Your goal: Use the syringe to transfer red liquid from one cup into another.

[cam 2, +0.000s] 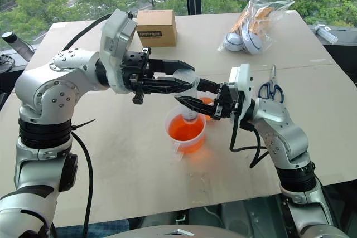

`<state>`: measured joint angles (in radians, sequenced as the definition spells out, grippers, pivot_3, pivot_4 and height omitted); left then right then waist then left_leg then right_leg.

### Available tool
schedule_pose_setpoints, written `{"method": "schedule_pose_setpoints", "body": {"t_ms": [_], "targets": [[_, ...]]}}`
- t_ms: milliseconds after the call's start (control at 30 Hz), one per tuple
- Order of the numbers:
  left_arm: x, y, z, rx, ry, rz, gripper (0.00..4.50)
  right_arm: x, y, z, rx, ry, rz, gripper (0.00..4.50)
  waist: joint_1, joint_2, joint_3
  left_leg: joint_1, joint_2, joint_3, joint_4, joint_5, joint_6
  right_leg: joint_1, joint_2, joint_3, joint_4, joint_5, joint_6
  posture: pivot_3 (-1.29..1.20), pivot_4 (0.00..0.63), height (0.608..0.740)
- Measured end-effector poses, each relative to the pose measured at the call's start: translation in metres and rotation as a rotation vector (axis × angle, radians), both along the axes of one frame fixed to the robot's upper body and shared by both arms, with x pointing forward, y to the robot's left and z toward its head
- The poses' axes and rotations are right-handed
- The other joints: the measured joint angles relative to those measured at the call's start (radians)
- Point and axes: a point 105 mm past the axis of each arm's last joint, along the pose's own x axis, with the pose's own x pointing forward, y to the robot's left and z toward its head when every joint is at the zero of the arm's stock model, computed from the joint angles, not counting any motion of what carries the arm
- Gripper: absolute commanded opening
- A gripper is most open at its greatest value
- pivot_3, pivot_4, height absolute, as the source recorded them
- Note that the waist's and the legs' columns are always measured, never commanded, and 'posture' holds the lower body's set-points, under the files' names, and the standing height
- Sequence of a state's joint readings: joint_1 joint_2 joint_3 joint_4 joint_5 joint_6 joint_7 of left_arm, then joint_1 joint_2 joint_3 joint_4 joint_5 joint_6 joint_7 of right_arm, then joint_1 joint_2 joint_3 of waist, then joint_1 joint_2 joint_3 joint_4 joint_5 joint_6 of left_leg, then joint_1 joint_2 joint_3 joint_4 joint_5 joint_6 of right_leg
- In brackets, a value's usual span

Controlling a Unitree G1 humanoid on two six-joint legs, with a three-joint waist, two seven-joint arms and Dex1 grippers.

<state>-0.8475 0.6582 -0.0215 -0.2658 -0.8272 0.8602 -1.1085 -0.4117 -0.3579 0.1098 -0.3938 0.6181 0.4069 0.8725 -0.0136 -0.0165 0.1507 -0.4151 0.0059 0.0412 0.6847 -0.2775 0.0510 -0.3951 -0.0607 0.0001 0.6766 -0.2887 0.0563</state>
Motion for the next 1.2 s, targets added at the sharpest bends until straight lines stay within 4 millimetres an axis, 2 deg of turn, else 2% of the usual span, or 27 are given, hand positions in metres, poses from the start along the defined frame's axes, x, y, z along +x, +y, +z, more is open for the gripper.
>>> {"method": "schedule_pose_setpoints", "body": {"t_ms": [1167,1200], "targets": [[0.0,-0.002,0.013,-0.024,0.018,0.023,1.41,0.004,0.001,-0.007,-0.009,0.012,-0.017,1.55,0.0,0.0,0.0,0.0,0.0,0.0,0.0,0.0,0.0,0.0,0.0,0.0,0.0,0.0,0.0,0.0,0.15,0.74],[0.0,-0.002,0.013,-0.027,0.02,0.023,2.43,0.004,0.001,-0.007,-0.008,0.013,-0.017,1.55,0.0,0.0,0.0,0.0,0.0,0.0,0.0,0.0,0.0,0.0,0.0,0.0,0.0,0.0,0.0,0.0,0.15,0.74]]}}
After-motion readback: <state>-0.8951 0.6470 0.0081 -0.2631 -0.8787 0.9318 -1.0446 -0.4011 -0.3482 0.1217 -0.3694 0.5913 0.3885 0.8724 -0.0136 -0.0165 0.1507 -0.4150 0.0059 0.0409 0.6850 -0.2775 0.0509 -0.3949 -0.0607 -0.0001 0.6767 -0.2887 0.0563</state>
